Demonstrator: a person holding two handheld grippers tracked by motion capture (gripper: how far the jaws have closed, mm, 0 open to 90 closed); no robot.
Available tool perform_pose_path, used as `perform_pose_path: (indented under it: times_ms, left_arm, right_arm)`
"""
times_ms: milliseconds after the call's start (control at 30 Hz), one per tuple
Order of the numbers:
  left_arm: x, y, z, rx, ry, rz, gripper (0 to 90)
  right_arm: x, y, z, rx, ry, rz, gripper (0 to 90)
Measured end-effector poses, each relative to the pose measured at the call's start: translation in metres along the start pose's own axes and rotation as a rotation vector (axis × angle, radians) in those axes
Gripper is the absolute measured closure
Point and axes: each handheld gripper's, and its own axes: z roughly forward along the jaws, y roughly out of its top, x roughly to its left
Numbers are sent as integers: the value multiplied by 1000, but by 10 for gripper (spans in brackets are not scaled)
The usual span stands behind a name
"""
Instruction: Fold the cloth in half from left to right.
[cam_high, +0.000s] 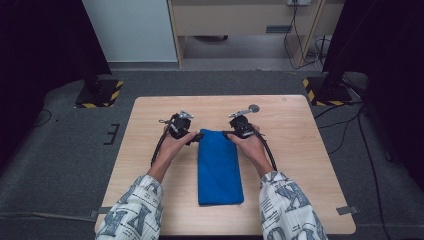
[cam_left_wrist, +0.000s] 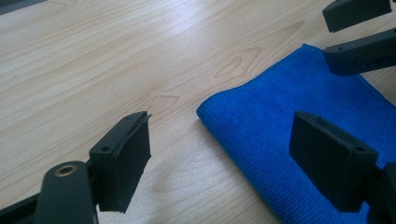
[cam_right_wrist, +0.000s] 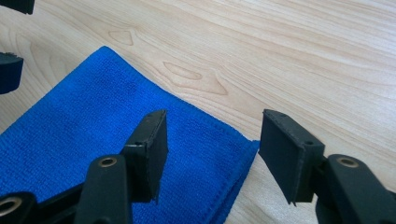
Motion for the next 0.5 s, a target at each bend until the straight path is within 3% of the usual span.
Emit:
perform_pose_path:
  times_ms: [233,500]
  left_arm:
    - [0,0,0,0,5,-5,274]
    - [-3,3,-5,-3,9,-1,311]
  right_arm:
    - [-6,-2,6,0,-7,34,489]
    - [-17,-4,11,2,-14,75,478]
